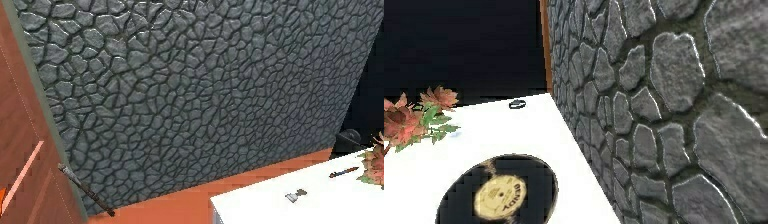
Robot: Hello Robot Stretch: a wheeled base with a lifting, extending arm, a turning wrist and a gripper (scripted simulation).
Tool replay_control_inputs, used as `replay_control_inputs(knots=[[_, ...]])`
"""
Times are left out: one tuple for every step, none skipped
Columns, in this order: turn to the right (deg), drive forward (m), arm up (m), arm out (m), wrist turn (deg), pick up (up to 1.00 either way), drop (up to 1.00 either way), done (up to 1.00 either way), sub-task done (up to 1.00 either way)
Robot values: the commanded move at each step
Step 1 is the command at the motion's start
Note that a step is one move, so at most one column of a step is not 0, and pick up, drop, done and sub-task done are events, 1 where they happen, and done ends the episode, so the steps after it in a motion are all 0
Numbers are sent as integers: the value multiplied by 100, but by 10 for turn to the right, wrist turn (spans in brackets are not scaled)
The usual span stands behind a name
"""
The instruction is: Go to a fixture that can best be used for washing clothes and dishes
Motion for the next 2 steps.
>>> replay_control_inputs(knots=[[450, 0, 0, 0, 0, 0, 0, 0, 0], [-450, 0, 0, 0, 0, 0, 0, 0, 0]])
